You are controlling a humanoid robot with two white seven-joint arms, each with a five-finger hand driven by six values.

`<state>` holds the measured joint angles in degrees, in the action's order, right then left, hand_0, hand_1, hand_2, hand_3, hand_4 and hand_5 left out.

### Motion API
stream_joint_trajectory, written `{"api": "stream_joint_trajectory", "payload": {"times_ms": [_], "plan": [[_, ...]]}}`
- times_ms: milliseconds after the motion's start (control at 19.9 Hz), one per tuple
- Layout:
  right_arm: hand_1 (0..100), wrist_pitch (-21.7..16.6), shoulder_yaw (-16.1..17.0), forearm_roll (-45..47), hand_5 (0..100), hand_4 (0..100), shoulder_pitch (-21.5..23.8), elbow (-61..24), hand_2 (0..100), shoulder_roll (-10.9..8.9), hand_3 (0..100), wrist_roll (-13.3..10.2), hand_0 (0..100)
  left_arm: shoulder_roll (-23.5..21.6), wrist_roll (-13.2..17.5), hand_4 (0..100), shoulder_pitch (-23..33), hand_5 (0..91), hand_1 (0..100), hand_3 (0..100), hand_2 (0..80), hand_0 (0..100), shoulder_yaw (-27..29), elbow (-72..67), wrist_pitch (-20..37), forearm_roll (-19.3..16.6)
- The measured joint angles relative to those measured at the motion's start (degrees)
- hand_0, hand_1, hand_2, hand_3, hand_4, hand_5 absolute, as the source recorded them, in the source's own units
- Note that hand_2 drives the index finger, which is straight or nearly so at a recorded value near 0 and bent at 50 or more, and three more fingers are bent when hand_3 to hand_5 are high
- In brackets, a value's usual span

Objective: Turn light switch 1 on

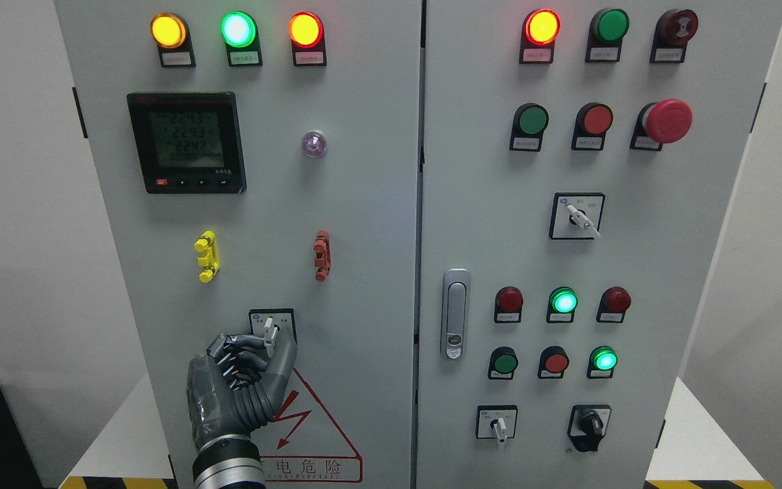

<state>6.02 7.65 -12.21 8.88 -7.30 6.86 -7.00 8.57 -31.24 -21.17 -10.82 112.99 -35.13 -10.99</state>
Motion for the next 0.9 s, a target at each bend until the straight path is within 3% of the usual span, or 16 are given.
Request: {"api": "stream_joint_trajectory", "payload": {"times_ms": [903], "plan": [[0, 0.0, 0.0, 0.0, 0, 0, 0.0, 0.0, 0, 0.0, 0, 0.09, 5, -0.07, 0.16, 88, 0.24, 78.5, 66, 90, 62.0, 28, 0.03, 0.16, -0.73, -0.07]]}}
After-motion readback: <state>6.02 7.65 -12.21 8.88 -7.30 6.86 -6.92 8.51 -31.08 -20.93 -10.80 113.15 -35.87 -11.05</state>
